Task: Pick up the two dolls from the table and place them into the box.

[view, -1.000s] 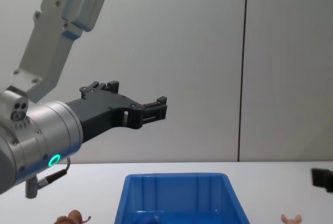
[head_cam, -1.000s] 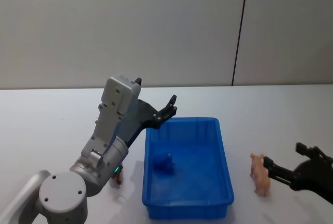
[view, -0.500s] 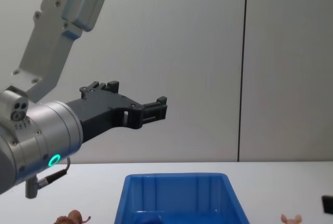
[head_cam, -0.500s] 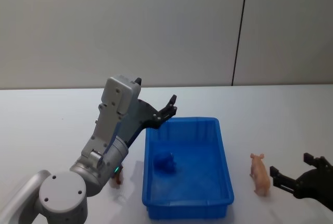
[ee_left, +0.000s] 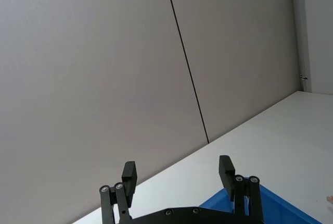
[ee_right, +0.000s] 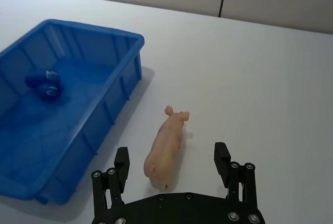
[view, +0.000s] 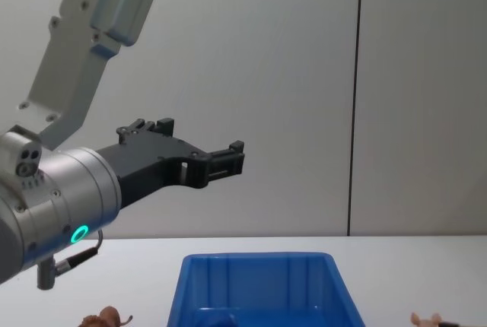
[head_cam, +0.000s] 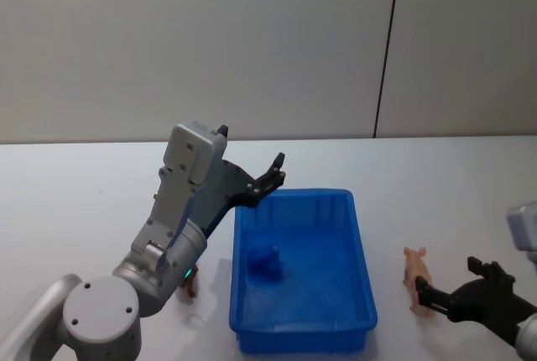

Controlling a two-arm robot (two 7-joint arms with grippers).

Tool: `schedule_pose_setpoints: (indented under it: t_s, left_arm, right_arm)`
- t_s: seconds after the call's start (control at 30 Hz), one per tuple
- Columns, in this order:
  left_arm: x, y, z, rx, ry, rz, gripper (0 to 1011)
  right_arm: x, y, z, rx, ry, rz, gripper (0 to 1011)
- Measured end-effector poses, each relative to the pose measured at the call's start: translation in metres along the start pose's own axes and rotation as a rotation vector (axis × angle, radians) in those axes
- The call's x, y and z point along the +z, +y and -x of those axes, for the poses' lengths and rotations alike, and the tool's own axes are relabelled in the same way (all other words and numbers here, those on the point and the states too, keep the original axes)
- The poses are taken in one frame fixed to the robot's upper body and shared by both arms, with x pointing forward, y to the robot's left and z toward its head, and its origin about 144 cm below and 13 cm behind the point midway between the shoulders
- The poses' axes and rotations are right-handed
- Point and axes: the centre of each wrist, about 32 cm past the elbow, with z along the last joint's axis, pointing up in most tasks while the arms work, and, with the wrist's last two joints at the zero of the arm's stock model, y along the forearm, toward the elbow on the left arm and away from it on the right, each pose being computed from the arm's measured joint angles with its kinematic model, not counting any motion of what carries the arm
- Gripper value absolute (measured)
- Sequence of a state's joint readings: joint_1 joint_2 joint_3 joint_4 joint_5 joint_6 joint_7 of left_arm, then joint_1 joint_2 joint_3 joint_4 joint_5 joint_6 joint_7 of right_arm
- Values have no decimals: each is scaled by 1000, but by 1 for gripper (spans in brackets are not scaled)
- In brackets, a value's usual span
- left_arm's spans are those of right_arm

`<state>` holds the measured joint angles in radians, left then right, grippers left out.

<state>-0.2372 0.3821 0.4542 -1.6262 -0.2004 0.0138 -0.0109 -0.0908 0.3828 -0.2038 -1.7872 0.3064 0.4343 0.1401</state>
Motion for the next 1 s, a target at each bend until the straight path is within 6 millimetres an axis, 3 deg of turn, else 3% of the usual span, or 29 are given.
schedule_pose_setpoints:
  t_s: [0.8, 1.0]
  left_arm:
    - [0, 0, 0, 0, 0, 0, 1001]
    - [0, 0, 0, 0, 0, 0, 1001]
  right_arm:
    - [-17, 62, 18, -5, -9, 82, 996]
    - [-18, 69, 21, -6, -10, 89, 831]
